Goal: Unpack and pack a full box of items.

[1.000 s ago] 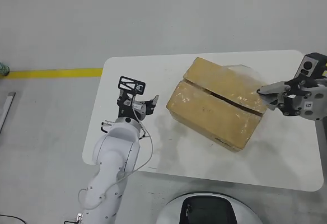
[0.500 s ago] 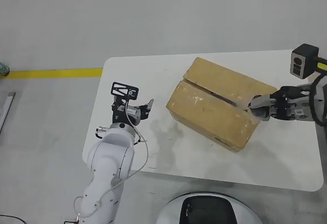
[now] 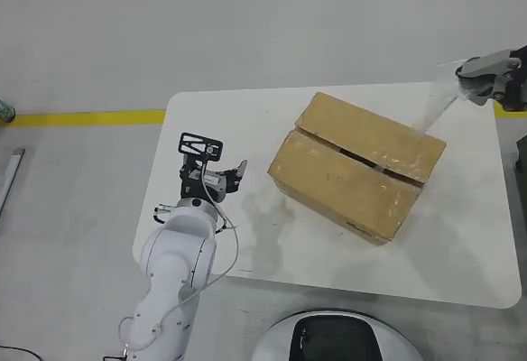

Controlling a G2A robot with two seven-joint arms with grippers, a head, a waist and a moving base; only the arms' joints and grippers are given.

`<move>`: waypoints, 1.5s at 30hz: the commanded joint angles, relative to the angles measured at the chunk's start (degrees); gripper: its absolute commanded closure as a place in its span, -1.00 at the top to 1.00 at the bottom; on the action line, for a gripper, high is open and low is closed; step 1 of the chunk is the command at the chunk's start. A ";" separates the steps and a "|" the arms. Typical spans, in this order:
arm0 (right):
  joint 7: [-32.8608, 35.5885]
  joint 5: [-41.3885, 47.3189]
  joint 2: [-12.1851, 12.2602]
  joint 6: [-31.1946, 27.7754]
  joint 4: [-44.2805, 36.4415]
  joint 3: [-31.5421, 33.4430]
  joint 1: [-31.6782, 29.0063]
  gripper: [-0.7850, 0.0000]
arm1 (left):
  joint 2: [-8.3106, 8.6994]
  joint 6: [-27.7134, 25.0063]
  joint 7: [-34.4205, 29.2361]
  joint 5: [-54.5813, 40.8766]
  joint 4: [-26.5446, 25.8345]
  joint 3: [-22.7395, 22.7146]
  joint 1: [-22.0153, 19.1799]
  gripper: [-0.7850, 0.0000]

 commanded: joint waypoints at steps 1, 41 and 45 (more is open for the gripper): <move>-1.74 -0.98 0.07 -0.43 0.50 0.50 -0.85 -1.00 | 0.00 0.00 0.00 0.00 0.00 0.00 0.00 1.00; 4.05 24.13 -2.06 -13.07 -5.61 1.62 0.88 -1.00 | -0.13 -1.15 2.76 0.83 0.28 0.16 0.98 1.00; 3.80 17.82 -1.91 -10.19 -4.99 -1.16 0.62 -1.00 | -0.13 -1.15 2.76 0.83 0.28 0.16 0.98 1.00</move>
